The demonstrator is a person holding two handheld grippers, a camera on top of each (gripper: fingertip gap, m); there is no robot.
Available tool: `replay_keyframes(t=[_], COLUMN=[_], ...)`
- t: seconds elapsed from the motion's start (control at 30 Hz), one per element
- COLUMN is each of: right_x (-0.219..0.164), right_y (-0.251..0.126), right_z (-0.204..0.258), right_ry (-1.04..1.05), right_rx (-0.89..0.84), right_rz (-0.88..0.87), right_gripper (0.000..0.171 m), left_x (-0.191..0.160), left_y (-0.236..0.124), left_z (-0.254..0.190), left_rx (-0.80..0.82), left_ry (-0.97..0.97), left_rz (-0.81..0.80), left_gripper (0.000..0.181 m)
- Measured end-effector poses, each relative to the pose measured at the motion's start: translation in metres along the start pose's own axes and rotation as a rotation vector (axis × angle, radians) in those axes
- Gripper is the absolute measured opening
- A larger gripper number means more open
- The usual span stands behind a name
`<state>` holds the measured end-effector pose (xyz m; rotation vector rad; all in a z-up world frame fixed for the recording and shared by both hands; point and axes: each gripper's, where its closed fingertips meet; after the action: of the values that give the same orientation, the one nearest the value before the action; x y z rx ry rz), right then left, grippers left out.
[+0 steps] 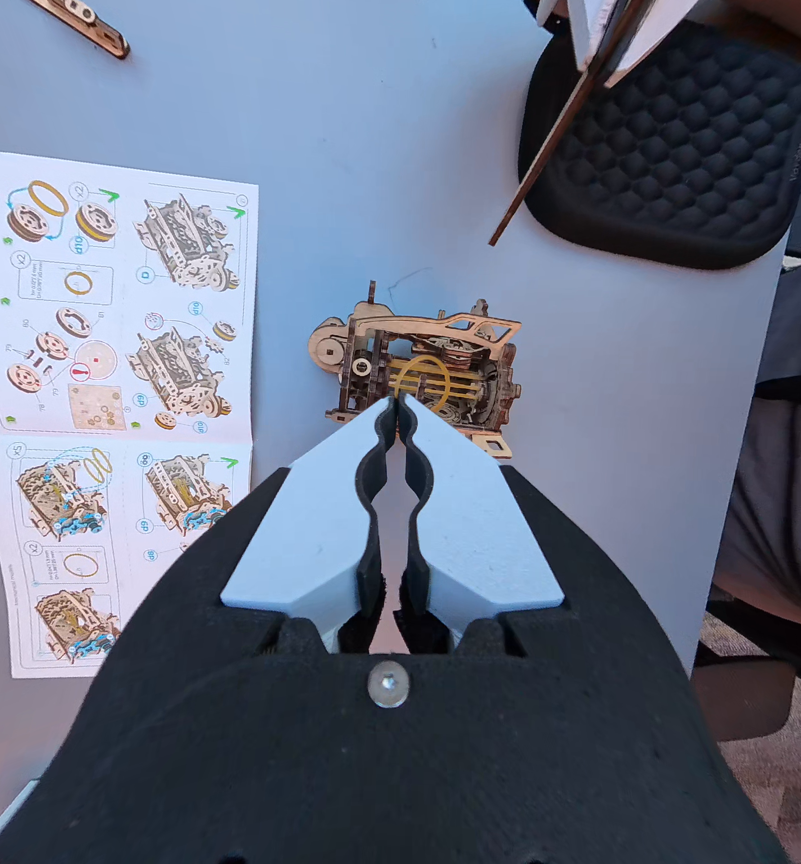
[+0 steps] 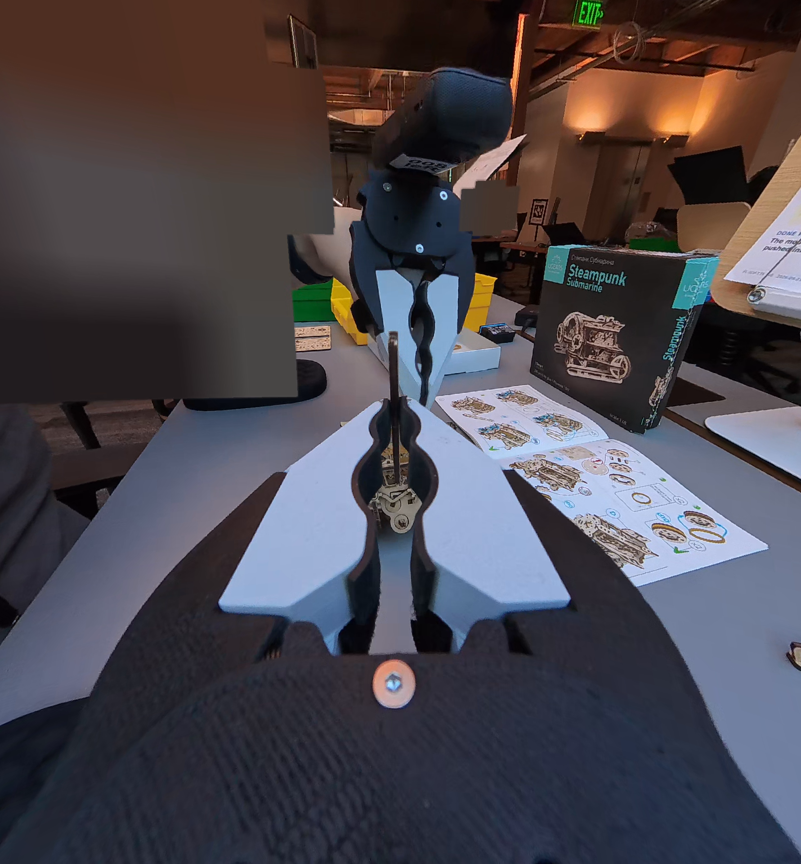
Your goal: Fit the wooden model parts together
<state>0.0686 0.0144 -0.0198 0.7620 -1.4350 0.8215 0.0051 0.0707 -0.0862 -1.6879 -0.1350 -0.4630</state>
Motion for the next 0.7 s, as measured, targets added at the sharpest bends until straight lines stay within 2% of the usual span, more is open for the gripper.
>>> replay_keyframes(t=[0.3, 0.7], right_x=[-0.0009, 0.0008], right_y=[0.0014, 0.0016], right_z=[0.0024, 0.0076], right_ry=[0.015, 0.005], right_rx=[0.021, 0.040], right_rz=[0.002, 0.005], right_gripper=[0.000, 0.000], left_x=[-0.0020, 0.0011], left_y=[0.0069, 0.0080], left_z=[0.0016, 0.0088], left_rx=[0.001, 0.086], left_ry=[-0.001, 0.026], left_rz=[0.043, 0.026], left_gripper=[0.000, 0.000])
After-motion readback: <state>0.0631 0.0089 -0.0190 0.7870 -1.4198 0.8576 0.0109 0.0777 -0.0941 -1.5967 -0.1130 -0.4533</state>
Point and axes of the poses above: each gripper's, where its closed fingertips meet, y out along the fingers, x out of its top, z = x × y across the jaws, and after that the axes turned 5 degrees about z, right-handed
